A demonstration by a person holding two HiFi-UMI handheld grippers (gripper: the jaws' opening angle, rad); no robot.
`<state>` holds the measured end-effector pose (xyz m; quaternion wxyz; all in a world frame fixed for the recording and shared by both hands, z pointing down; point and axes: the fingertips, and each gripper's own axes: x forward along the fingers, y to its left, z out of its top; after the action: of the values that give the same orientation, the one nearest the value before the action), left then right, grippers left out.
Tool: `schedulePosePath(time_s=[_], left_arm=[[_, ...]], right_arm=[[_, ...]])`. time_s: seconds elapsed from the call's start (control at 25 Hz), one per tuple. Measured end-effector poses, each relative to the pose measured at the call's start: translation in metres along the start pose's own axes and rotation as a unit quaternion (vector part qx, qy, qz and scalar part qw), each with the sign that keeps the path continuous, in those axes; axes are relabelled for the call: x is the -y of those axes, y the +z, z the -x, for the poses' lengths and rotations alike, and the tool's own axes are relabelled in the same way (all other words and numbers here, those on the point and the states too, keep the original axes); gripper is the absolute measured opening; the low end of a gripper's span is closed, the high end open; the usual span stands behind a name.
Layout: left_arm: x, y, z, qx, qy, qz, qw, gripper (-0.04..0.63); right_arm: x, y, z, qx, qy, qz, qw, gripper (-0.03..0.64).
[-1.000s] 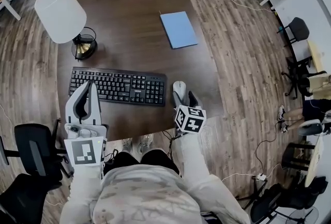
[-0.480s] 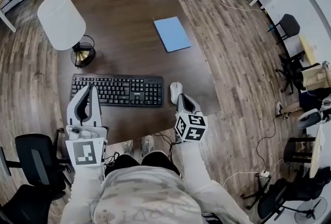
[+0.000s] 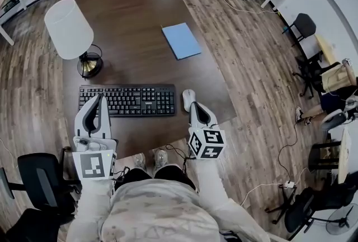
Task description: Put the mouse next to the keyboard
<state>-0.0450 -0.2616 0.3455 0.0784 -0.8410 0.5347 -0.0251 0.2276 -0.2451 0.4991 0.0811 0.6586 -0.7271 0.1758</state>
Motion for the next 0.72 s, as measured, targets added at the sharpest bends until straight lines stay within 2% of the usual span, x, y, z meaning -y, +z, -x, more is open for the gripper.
schedulePosePath(time_s=[0.72], left_arm=[[0.000, 0.012, 0.014, 0.020, -0.026, 0.006, 0.9994, 0.003]], right_arm=[[-0.035, 0.057, 0.055, 0.085, -0.001, 0.046, 0.995, 0.011]])
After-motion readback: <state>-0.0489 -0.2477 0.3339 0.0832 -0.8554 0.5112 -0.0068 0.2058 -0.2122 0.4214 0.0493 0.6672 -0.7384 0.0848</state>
